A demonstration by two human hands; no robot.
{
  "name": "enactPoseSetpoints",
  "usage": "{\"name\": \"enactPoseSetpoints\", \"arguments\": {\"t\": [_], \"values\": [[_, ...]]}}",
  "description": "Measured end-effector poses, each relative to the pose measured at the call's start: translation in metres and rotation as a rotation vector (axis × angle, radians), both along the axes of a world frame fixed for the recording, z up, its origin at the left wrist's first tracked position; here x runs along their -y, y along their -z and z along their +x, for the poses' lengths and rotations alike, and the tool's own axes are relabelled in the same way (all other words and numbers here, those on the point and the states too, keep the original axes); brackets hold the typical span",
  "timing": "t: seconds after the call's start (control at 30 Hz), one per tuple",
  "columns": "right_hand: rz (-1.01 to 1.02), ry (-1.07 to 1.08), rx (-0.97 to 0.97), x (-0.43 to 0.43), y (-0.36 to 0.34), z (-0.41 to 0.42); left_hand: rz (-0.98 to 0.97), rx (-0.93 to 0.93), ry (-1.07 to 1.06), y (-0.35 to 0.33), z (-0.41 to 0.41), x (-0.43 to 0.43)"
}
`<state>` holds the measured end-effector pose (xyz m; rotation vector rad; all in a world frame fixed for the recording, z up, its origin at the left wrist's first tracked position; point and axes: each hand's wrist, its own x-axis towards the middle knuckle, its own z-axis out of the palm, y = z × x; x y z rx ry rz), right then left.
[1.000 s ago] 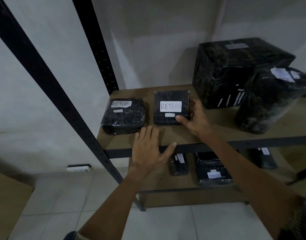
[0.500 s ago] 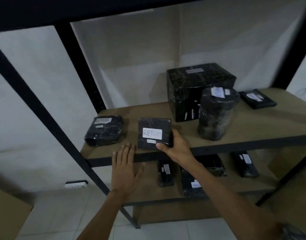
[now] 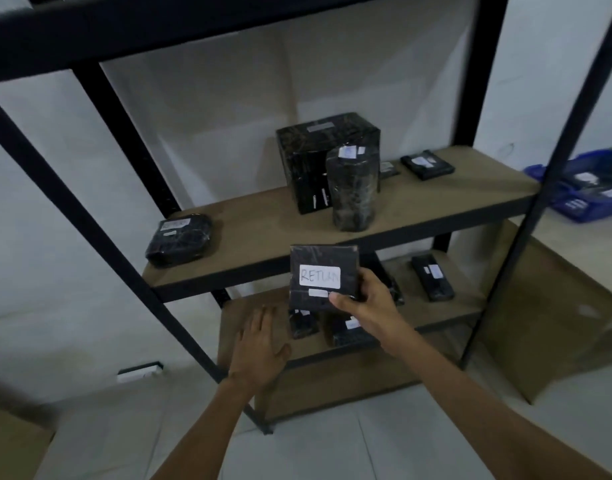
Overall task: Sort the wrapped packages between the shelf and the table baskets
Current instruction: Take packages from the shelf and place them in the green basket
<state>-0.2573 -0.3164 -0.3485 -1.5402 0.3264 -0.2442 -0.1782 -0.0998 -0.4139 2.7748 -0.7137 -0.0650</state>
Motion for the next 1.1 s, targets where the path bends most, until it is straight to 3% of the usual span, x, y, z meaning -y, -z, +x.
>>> {"name": "enactPoseSetpoints", "arguments": {"t": [0.1,0.17,0.3,0.6,0.87,1.1], "values": [[0.033,0.069,0.026,0.006,0.004,-0.045,-0.136,-0.262,0.096,0.0,-0.025,0.009],[0.063,0.106,0.038,0.009,0.004,-0.074,-0.097,-0.442,0.165,0.002,-0.043,0.014],[0.13,0.2,0.053,0.025,0.001,-0.13,-0.061,-0.564,0.197,0.008,-0.077,0.037],[0.179,0.336,0.065,0.115,-0.006,-0.234,0.062,-0.612,0.284,-0.006,-0.149,0.156],[0.185,0.418,0.089,0.252,-0.018,-0.331,-0.055,-0.576,0.404,-0.025,-0.229,0.323],[0.175,0.459,0.07,0.372,-0.021,-0.374,-0.108,-0.659,0.486,-0.029,-0.269,0.455]]}}
